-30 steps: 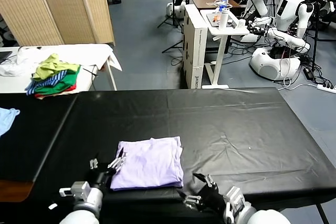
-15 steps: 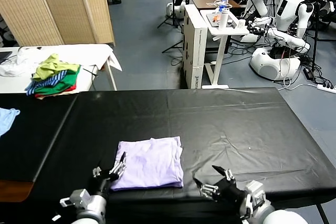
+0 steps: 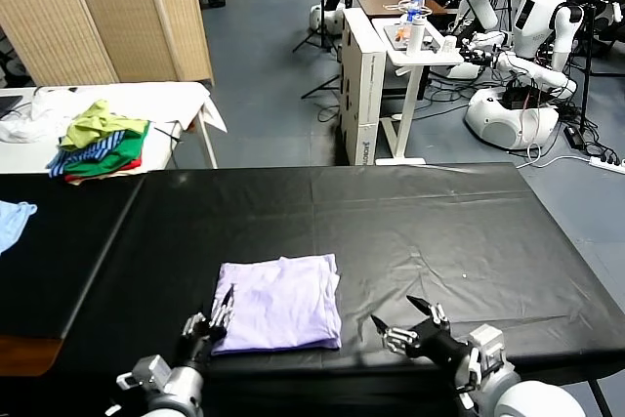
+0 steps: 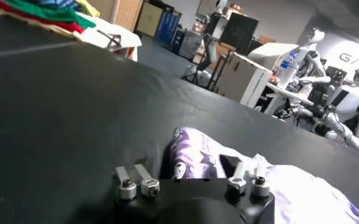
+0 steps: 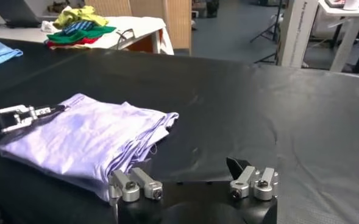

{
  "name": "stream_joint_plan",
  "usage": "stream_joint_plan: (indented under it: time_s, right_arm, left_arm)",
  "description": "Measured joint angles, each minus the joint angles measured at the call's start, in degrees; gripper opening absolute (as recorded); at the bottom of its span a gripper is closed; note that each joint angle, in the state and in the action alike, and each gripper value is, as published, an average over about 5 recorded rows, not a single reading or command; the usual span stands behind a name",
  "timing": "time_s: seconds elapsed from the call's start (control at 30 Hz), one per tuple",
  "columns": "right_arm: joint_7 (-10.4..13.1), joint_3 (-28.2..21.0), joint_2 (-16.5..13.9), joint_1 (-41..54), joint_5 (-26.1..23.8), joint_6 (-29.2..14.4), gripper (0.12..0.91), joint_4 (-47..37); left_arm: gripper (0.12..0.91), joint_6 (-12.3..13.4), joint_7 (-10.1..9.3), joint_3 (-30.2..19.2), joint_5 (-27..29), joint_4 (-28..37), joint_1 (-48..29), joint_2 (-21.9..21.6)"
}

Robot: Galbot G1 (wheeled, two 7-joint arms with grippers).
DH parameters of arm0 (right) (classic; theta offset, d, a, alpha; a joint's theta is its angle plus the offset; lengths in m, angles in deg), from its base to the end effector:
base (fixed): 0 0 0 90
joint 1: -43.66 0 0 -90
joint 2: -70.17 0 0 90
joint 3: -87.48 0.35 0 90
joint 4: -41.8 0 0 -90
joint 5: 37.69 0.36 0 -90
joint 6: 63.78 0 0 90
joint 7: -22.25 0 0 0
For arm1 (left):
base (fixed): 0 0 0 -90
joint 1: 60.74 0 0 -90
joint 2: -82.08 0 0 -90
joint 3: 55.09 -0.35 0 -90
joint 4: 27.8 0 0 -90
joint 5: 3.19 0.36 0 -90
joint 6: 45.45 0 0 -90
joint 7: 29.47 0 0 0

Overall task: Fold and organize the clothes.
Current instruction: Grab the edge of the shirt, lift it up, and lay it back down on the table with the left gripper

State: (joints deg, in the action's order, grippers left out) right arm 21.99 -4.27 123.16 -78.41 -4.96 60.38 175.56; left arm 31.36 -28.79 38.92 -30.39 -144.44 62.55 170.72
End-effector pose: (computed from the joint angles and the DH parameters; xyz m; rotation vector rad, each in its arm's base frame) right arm 0.1749 -0.0545 -0.2104 0.6136 -2.5464 0.0881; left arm 0.1651 0.0270 -0.3333 0.0212 -2.7532 0.6040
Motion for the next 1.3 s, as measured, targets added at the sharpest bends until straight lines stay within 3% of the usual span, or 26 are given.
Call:
stream_joint_plan:
  time_s: [0.07,0.17,0.27,0.4,0.7,1.0,1.3]
  right_arm:
    - [0.0,0.0,0.0,0.1,0.0,0.0,0.907,-0.1]
    - [0.0,0.1,0.0,0.3,0.0,-0.1,0.907,-0.2]
    - [0.0,0.3,0.1,0.4,0.0,-0.3,0.907,-0.4]
    - [0.0,0.7,0.2,0.0,-0.1,-1.0,0.907,-0.6]
    - [-0.2,0.9,1.4,-0.6,-1.0,-2.2,0.907,-1.6]
    - [-0.4,0.3,3.0,-0.5,-2.2,-2.8,0.907,-2.8]
    - [-0.4,-0.4,4.4,-0.2,-2.7,-3.3,0.907,-4.0]
  left_arm:
    - [0.347,0.1,0.28,0.1,-0.6,0.2,0.0,0.0]
    - [0.224,0.1,0.61,0.1,-1.6,0.4,0.1,0.0]
    - [0.168,-0.1,0.68,0.1,-2.4,0.3,0.1,0.0]
    - [0.163,-0.4,0.6,0.1,-0.6,-0.4,-0.2,-0.5]
    - [0.162,0.0,0.54,1.7,9.7,-2.8,-0.7,-5.1]
    - [0.162,-0.7,0.87,7.1,11.7,-4.8,0.6,-16.0]
    - [0.162,-0.4,1.08,17.7,12.9,-5.0,3.9,-28.0]
